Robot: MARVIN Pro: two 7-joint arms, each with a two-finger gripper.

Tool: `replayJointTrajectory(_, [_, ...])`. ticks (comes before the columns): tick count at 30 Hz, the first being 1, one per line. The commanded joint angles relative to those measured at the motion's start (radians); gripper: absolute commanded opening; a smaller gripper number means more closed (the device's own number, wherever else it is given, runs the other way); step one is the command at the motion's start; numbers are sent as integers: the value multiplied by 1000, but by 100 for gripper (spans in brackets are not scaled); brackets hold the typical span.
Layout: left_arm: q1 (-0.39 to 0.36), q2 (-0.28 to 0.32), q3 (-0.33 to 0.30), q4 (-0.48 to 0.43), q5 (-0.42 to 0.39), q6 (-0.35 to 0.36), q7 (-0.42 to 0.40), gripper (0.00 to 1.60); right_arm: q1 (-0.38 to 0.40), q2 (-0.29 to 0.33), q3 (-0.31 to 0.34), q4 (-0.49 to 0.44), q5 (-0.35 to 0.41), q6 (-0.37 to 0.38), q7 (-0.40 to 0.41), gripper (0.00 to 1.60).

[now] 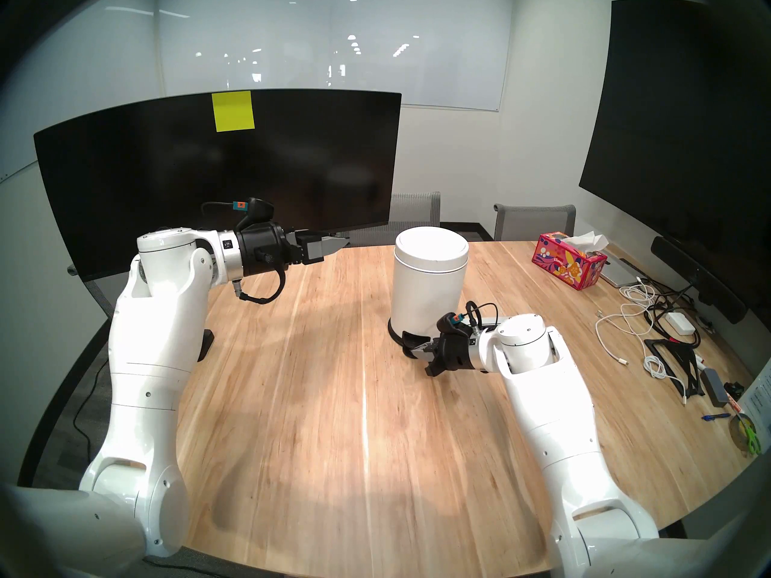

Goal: Peel the sticky note off the monitor, open the trash can lid and drop the sticker into the trash can

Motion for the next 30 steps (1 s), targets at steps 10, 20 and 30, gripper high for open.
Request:
replayJointTrajectory(10, [-13,-1,2,-11,-2,0,-3,160,45,-28,9,39,-5,-22,-55,0])
replayJointTrajectory(20, [-13,-1,2,-11,-2,0,-3,160,69,-41,10,84,-3,-39,-69,0])
replayJointTrajectory(30, [-13,-1,2,-11,-2,0,-3,160,91,-49,15,122,3,-44,-68,0])
